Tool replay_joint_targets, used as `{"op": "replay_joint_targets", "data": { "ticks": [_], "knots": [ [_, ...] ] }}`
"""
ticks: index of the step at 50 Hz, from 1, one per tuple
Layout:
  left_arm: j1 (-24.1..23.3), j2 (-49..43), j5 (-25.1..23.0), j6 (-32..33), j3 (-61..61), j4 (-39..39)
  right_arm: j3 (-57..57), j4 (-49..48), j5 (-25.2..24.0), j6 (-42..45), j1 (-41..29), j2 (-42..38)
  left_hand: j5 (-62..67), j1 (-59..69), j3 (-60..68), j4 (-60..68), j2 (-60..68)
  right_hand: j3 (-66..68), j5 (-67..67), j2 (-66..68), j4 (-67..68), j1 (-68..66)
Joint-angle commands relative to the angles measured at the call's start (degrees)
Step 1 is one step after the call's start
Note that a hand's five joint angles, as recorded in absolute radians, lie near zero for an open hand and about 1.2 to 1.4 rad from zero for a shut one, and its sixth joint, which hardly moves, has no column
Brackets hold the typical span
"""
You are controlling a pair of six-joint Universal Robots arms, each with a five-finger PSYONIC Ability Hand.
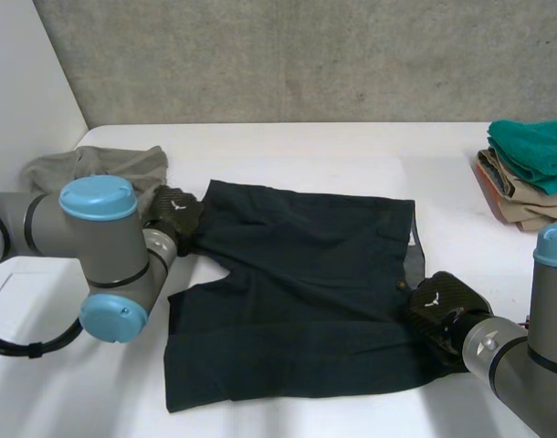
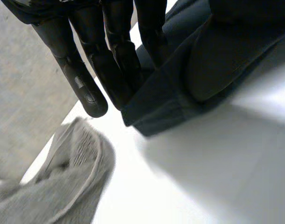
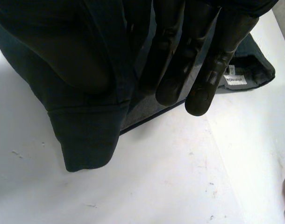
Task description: Fold the laundry.
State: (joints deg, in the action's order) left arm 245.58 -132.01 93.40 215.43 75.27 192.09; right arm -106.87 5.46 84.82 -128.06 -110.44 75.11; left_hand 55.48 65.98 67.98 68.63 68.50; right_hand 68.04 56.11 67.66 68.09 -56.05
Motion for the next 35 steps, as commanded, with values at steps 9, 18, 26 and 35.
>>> {"op": "replay_joint_targets", "data": {
  "ticks": [9,18,26,35],
  "knots": [
    [-1.7,5.4,3.6,-0.8,3.2,-3.2,0.9,-0.2,0.0,-3.4,-0.6,0.1,12.2,11.7,9.7,9.1,9.2,12.0,13.9,12.3,11.9,-24.0],
    [-2.3,18.7,3.2,-7.2,10.3,-4.4,1.9,-1.4,0.0,-6.4,-0.5,0.3,-37.9,-38.4,-40.4,-41.1,-41.0,12.0,13.9,12.3,11.9,-24.0],
    [-7.9,35.5,-0.1,-19.3,24.8,-9.7,3.2,-1.7,0.2,-11.3,0.0,0.2,-35.2,-35.8,-37.8,-38.4,-38.3,12.0,13.9,12.3,11.9,-24.0],
    [-12.5,39.3,-2.3,-25.0,35.1,-22.9,3.9,-6.0,0.8,-14.0,0.1,0.0,-35.1,-35.6,-37.6,-38.2,-38.1,12.0,13.9,12.3,11.9,-24.0]
  ]
}}
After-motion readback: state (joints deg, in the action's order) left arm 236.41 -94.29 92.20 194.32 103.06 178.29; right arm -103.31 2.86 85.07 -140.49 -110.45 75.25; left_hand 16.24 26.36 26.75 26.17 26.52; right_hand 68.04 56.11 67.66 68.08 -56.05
